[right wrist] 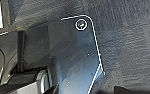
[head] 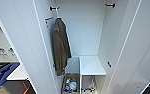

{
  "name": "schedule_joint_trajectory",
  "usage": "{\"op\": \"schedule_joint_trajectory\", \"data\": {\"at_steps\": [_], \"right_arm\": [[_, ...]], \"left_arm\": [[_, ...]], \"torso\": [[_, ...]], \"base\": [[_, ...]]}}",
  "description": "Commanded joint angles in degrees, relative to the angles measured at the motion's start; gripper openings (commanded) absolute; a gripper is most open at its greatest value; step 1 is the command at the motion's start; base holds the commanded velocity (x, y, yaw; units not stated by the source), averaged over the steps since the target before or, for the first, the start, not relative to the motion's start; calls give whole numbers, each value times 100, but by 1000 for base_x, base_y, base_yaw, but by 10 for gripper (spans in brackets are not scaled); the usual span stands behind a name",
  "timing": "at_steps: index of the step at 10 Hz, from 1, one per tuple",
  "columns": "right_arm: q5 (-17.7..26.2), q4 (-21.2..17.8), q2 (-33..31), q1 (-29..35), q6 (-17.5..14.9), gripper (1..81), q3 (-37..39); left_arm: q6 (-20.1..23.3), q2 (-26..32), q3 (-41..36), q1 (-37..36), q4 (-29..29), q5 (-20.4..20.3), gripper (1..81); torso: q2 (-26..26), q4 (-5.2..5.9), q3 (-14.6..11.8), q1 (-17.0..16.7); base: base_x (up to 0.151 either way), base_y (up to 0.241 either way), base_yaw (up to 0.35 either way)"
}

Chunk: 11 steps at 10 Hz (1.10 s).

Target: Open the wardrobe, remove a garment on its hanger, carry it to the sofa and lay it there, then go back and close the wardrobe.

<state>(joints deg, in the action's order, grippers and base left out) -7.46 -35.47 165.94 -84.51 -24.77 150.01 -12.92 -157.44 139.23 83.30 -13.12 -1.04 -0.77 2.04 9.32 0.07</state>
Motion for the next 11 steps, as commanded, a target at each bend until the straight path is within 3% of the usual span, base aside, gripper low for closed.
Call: {"op": "schedule_joint_trajectory", "data": {"at_steps": [1,6,8,11], "right_arm": [[535,-522,-656,332,7,811,-772],[666,-1338,-1832,736,7,811,-913],[764,-1672,-2334,1026,7,811,-869],[1062,-2033,-2887,1667,7,811,-615]], "left_arm": [[-9,731,-809,-178,398,33,811],[-35,2180,-1170,-195,1408,-721,811],[-52,2594,-1126,-221,1821,-1346,811],[-473,2814,-547,-660,2006,-1355,811]], "torso": [[0,0,0,0],[0,0,0,0],[0,0,0,0],[2,0,0,0]], "base": [[0,0,0],[0,0,0],[0,0,0],[0,0,0]]}}
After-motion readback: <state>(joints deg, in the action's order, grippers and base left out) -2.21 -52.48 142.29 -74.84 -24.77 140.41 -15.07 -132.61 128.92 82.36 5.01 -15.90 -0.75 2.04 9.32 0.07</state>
